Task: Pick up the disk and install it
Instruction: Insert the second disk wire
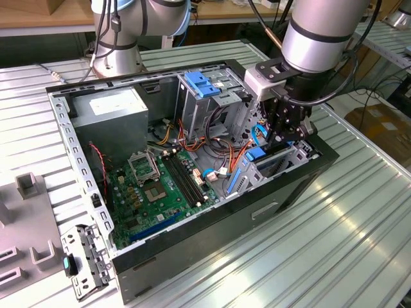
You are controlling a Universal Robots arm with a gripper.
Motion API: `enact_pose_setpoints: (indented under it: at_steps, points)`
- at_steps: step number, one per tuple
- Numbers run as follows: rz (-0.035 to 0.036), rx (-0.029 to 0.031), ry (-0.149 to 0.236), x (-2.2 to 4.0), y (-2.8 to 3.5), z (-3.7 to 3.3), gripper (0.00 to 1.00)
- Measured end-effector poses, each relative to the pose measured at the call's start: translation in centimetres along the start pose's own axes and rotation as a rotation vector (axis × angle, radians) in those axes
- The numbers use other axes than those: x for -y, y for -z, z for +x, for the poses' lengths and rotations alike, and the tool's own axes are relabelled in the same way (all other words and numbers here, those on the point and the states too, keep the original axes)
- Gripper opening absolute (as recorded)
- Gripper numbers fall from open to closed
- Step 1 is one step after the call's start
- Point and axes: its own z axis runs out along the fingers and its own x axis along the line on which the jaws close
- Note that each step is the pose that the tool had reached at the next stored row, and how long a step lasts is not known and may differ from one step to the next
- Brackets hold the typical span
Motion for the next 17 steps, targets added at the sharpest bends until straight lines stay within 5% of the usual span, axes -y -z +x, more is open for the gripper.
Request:
enact_pose_setpoints:
  at_steps: [6,7,9,17]
  points:
    - [-0.0012,0.0113,-0.002,0.09,0.43,0.0,0.16]
    - [-0.0018,0.0167,-0.003,0.09,0.43,0.02,0.16]
    - [-0.0041,0.0426,-0.007,0.1,0.4,0.21,0.16]
    - [-0.0048,0.0449,-0.002,0.08,0.1,0.44,0.16]
